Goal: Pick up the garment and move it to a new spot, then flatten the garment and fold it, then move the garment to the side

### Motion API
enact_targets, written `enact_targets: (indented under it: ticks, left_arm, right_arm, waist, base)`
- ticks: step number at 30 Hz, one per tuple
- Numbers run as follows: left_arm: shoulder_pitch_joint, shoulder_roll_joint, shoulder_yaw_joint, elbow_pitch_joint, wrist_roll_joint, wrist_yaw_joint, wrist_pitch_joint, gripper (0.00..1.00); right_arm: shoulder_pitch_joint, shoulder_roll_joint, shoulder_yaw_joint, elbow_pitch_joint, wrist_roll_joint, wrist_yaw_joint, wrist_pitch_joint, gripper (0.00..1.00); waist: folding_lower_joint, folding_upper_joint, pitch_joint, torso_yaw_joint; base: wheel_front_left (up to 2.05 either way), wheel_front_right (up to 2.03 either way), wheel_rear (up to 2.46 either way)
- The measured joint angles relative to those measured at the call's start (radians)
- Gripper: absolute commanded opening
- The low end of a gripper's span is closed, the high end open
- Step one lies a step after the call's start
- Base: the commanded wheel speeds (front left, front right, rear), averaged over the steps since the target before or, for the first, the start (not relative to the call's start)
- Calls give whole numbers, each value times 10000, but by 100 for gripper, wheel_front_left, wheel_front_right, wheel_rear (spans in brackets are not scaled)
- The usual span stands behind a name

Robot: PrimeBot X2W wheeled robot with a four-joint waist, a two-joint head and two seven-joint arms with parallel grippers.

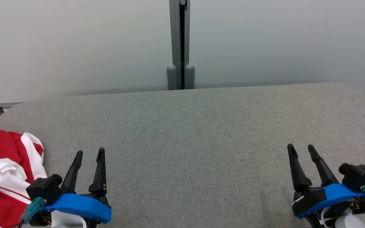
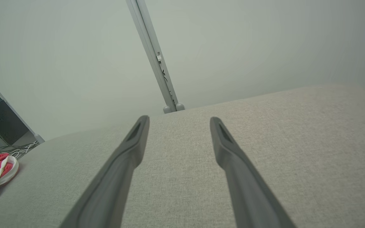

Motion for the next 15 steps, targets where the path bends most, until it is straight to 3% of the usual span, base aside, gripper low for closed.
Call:
enact_targets:
  ticks: [15]
  left_arm:
    - [-66, 31, -71, 754, 1108, 17, -328, 100]
  right_arm:
    - [-21, 159, -157, 73, -1287, 2, 184, 100]
  waist:
    - [0, 0, -24, -29]
  base:
    - [0, 0, 0]
